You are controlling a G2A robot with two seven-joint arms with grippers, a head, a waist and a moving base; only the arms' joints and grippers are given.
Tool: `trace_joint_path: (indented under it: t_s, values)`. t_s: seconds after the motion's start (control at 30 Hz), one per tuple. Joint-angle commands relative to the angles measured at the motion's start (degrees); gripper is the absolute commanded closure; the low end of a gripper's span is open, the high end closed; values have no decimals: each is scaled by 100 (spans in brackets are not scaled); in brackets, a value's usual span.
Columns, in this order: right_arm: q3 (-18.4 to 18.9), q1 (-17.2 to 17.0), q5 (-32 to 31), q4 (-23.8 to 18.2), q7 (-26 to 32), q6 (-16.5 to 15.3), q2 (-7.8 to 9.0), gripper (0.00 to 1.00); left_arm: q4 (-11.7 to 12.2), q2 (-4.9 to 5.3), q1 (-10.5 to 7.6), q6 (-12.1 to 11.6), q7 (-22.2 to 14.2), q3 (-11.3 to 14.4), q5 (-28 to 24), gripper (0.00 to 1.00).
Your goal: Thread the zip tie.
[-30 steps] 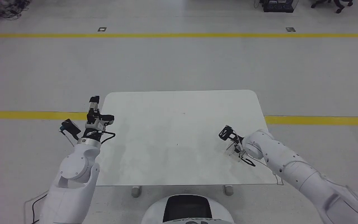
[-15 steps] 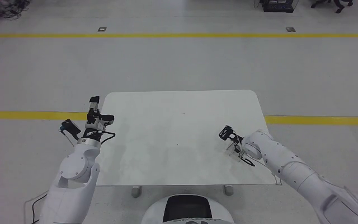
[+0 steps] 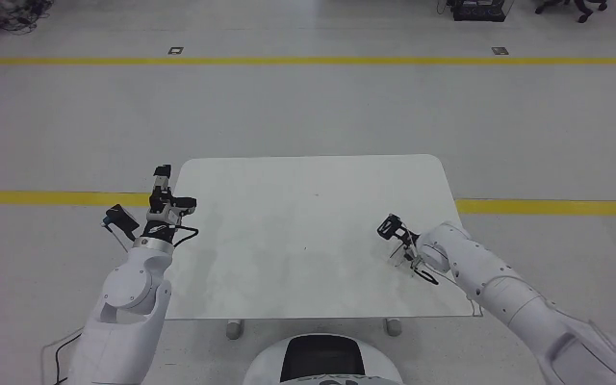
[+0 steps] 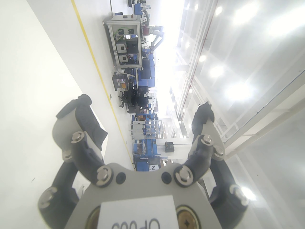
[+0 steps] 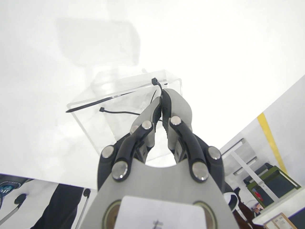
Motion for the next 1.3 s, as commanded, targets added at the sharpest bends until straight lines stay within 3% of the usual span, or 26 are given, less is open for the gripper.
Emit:
trace_joint_path:
  t_s: [0.0,0.2,0.37,0.53,0.67,0.9,1.1,1.27]
  values:
    - [42,-17,-109,-86,67,12,15,100,0,0,0,0,0,0,0,0]
    - [389,-212,-318,-636,353,10,167,100,0,0,0,0,0,0,0,0]
    - [917,-535,-328,-1263,437,-277,401,100,0,0,0,0,0,0,0,0]
    - [1665,-1044,29,-1892,270,-804,698,100,0,0,0,0,0,0,0,0]
    - [1871,-1396,605,-2329,-40,-804,989,100,0,0,0,0,0,0,0,0]
    - [1392,-1378,1862,-2675,-780,-804,1634,100,0,0,0,0,0,0,0,0]
    - [578,-919,2683,-2693,-1327,-804,2100,100,0,0,0,0,0,0,0,0]
    - [-49,-466,3314,-2584,-1525,-804,2327,100,0,0,0,0,0,0,0,0]
